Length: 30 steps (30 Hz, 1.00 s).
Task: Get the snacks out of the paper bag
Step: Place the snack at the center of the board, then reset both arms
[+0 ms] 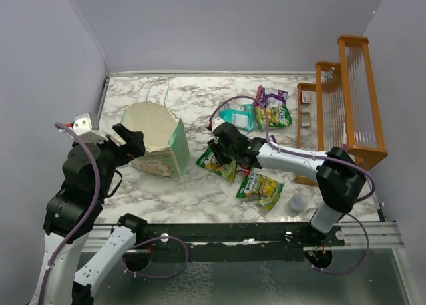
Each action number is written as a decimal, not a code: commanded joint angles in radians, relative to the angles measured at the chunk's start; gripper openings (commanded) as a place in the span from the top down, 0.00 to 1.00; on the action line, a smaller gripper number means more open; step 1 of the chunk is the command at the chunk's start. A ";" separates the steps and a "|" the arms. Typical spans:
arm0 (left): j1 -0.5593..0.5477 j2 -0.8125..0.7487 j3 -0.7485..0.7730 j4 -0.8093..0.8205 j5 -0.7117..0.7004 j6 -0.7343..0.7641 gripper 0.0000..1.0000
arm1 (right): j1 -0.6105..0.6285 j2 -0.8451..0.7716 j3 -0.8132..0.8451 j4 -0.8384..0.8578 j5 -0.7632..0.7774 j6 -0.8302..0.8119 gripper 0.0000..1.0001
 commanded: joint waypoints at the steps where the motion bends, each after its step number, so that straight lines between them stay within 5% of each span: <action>1: 0.005 0.015 0.107 -0.039 0.094 -0.019 0.01 | -0.047 0.007 0.047 -0.062 -0.094 -0.005 0.55; 7: 0.005 0.030 0.212 -0.051 0.171 -0.021 0.01 | -0.049 -0.234 -0.016 -0.120 -0.067 0.013 0.10; 10: 0.005 0.043 0.273 -0.046 0.198 -0.021 0.01 | -0.049 -0.398 -0.037 -0.147 -0.066 0.007 0.01; 18: 0.004 0.110 0.429 -0.015 0.282 0.024 0.01 | -0.049 -0.708 0.195 -0.388 0.132 0.013 0.01; 24: 0.003 0.175 0.610 -0.029 0.310 0.133 0.01 | -0.049 -1.031 0.237 -0.231 0.044 -0.099 0.01; 30: -0.003 0.174 0.649 -0.022 0.286 0.220 0.01 | -0.049 -1.112 0.286 -0.219 0.018 -0.116 0.01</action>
